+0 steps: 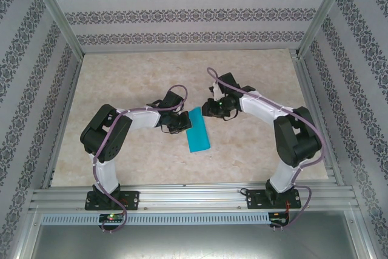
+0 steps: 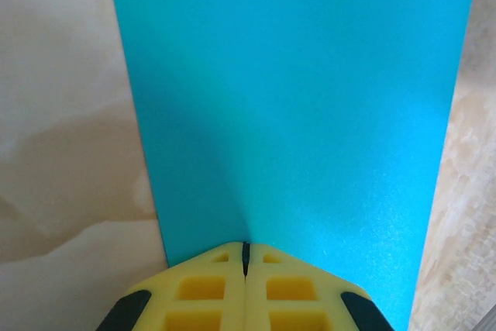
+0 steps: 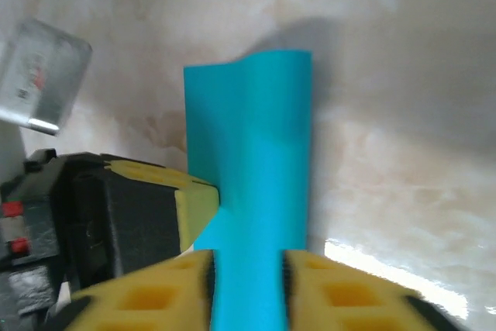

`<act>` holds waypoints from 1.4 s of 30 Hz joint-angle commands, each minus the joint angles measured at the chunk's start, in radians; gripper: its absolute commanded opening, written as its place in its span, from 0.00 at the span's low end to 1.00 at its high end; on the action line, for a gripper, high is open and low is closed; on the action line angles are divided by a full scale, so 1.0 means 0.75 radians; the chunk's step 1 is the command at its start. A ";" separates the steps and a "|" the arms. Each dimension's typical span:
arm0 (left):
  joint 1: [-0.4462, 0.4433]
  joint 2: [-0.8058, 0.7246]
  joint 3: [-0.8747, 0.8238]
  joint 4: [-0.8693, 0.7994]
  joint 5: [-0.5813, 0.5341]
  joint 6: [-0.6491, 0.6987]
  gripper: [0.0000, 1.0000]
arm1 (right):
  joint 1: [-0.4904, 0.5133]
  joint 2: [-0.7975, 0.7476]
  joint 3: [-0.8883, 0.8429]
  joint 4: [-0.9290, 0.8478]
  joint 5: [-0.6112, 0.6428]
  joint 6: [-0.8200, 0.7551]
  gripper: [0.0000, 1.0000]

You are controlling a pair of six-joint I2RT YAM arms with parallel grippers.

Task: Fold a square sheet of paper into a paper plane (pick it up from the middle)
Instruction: Fold the square sheet of paper in half at the center of the table.

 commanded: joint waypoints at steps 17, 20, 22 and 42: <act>-0.020 0.179 -0.064 -0.209 -0.204 0.016 0.00 | 0.094 0.330 0.177 -0.077 -0.114 -0.057 0.00; -0.020 0.181 -0.062 -0.215 -0.206 0.013 0.00 | 0.102 0.348 0.174 -0.071 -0.121 -0.059 0.00; -0.021 0.183 -0.062 -0.223 -0.215 0.009 0.00 | 0.098 0.356 0.172 -0.071 -0.115 -0.064 0.00; -0.022 0.220 -0.139 -0.342 -0.345 -0.037 0.00 | -0.168 0.235 -0.105 0.062 -0.121 -0.214 0.00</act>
